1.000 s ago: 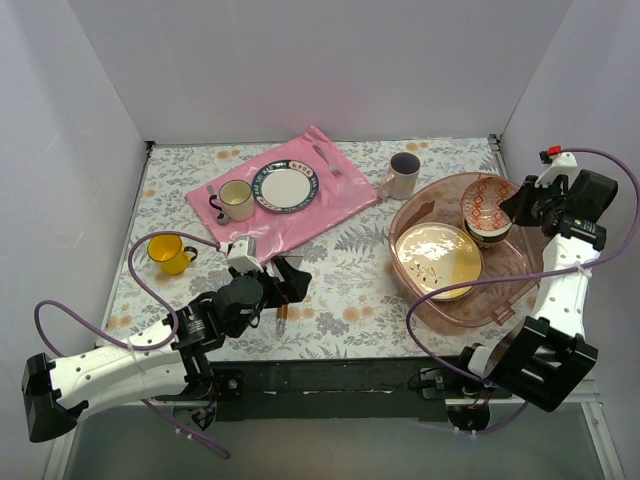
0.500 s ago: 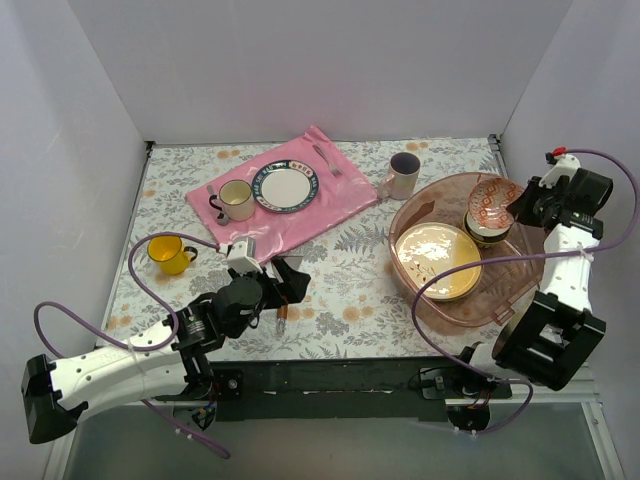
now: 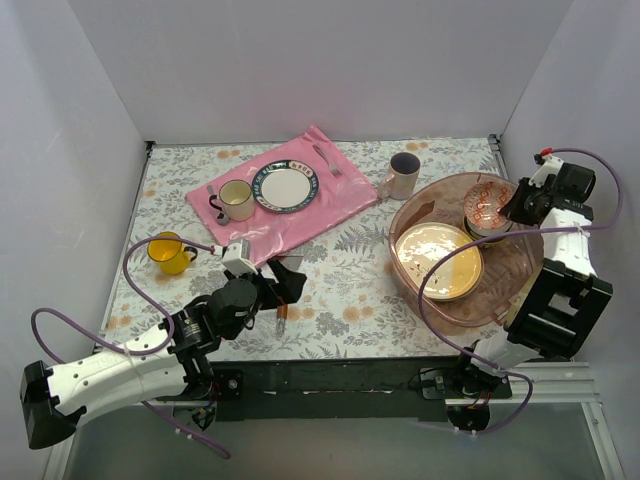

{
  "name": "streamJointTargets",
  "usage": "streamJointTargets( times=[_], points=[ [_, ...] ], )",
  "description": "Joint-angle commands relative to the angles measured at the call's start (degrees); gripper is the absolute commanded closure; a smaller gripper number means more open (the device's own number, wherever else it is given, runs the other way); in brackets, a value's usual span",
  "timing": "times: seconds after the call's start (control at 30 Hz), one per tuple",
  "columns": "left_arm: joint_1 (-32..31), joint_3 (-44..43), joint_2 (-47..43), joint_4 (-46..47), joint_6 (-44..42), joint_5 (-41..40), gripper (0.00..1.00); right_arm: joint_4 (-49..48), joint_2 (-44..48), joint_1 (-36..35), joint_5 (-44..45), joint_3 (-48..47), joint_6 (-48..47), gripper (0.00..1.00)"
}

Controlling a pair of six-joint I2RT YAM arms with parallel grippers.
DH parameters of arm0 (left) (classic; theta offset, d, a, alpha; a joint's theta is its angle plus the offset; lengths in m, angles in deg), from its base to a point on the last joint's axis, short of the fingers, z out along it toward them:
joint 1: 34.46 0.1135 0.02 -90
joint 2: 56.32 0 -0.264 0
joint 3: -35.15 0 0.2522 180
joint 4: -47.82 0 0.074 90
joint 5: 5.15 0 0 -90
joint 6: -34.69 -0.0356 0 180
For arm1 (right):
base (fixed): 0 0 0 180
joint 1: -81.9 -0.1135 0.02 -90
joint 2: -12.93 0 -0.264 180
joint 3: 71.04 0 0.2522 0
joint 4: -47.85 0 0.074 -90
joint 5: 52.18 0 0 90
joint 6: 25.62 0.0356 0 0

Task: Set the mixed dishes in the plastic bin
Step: Place the bowl in the plastic bin.

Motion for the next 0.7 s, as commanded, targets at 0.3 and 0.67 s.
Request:
streamJointTargets(
  times=[0.3,0.67],
  points=[
    [0.77,0.04,-0.79,0.18,-0.2,0.26,0.02,-3.46,-3.52,-0.77,2.85,-3.97,-0.32,0.99],
    [0.86,-0.14,-1.41,-0.26,-0.11,0.35,0.02,-3.54,-4.05,-0.95,4.25,-3.36,-1.29,0.88]
  ],
)
